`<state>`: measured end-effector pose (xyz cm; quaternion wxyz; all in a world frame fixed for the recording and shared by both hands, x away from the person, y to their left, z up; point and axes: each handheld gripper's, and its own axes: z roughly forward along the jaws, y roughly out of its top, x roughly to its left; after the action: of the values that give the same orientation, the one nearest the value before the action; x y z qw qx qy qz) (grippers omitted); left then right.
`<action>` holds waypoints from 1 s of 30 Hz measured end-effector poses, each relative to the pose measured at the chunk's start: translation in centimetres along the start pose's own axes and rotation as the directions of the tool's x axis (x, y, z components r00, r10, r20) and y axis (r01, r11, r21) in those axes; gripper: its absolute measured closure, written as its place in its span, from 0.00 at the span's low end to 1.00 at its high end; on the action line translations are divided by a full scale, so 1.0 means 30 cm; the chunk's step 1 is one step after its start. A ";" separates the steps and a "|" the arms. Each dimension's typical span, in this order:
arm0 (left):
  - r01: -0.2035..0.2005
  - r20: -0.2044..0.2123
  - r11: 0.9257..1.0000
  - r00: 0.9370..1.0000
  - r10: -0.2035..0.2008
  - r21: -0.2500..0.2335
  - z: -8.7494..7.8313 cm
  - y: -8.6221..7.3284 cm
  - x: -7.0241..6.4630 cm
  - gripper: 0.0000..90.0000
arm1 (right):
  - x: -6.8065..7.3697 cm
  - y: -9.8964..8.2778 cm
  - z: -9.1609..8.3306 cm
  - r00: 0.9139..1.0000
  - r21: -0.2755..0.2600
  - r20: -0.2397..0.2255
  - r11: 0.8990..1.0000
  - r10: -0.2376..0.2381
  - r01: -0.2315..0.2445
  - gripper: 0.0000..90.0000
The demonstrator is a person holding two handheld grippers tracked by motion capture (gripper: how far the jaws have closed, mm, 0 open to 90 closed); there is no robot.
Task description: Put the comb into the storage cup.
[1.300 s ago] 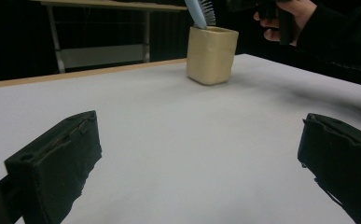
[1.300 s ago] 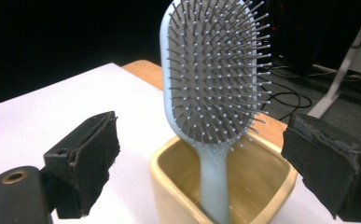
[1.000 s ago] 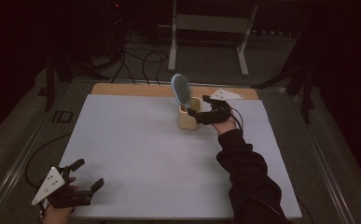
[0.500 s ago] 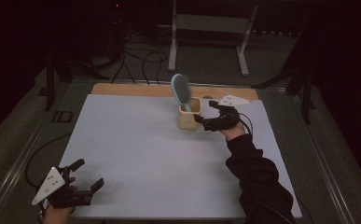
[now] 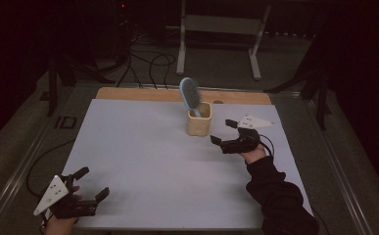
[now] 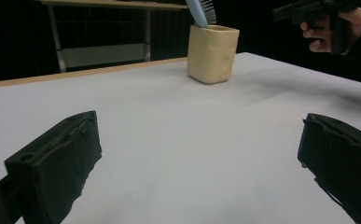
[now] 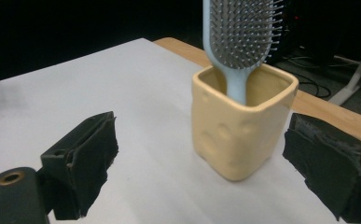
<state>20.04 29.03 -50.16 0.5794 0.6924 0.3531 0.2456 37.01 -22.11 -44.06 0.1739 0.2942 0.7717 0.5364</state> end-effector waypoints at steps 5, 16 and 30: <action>0.001 -0.001 1.000 1.000 -0.001 0.000 0.001 0.000 0.000 0.00 | 0.020 -0.032 -0.024 1.000 0.004 -0.007 1.000 -0.003 0.003 0.10; 0.002 0.000 1.000 1.000 -0.002 0.000 0.001 0.000 -0.001 0.00 | 0.082 -0.110 -0.097 1.000 -0.008 0.003 1.000 -0.004 0.004 0.10; 0.005 -0.001 1.000 1.000 -0.005 0.000 0.002 -0.001 -0.001 0.00 | 0.137 -0.225 -0.188 1.000 0.025 0.015 1.000 0.004 -0.005 0.10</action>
<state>20.06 28.97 -50.19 0.5797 0.6914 0.3551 0.2446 28.76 -25.25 -48.08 0.1746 0.3019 0.7764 0.5250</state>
